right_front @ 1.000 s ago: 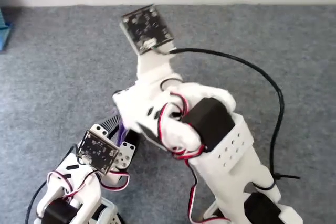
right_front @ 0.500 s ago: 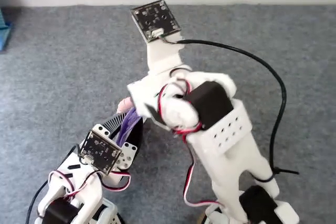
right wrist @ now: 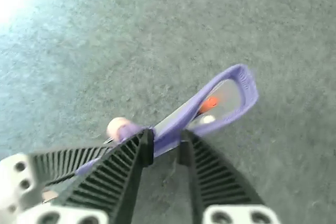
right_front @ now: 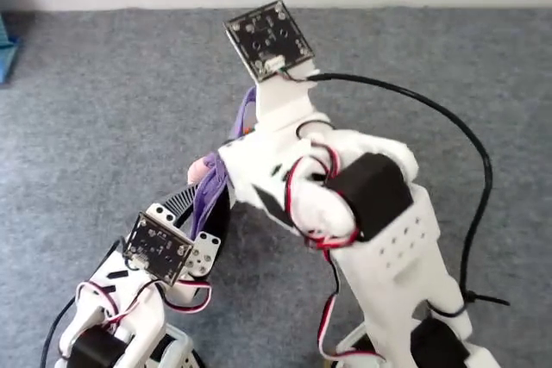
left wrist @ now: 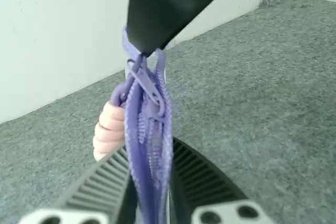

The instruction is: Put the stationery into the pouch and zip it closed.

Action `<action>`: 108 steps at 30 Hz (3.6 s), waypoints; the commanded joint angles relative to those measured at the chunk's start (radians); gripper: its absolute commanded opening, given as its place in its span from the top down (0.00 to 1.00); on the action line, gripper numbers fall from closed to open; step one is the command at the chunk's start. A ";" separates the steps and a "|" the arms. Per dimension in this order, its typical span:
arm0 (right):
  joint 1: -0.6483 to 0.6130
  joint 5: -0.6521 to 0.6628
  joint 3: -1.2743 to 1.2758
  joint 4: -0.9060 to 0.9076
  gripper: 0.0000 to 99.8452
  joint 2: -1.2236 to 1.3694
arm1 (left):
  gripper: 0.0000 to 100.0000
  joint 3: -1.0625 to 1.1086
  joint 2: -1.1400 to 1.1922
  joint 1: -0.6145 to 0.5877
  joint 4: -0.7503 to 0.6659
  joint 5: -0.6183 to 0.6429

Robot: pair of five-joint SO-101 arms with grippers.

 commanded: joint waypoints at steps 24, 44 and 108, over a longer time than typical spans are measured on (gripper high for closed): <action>0.059 -0.037 0.023 -0.030 0.99 0.073 | 0.99 -0.007 -0.005 -0.003 -0.002 -0.003; 0.036 0.025 -0.081 -0.047 0.90 0.067 | 0.99 -0.007 -0.005 -0.003 0.000 -0.003; 0.407 0.181 -0.144 -0.427 0.99 0.346 | 0.99 -0.007 -0.005 -0.003 0.002 -0.003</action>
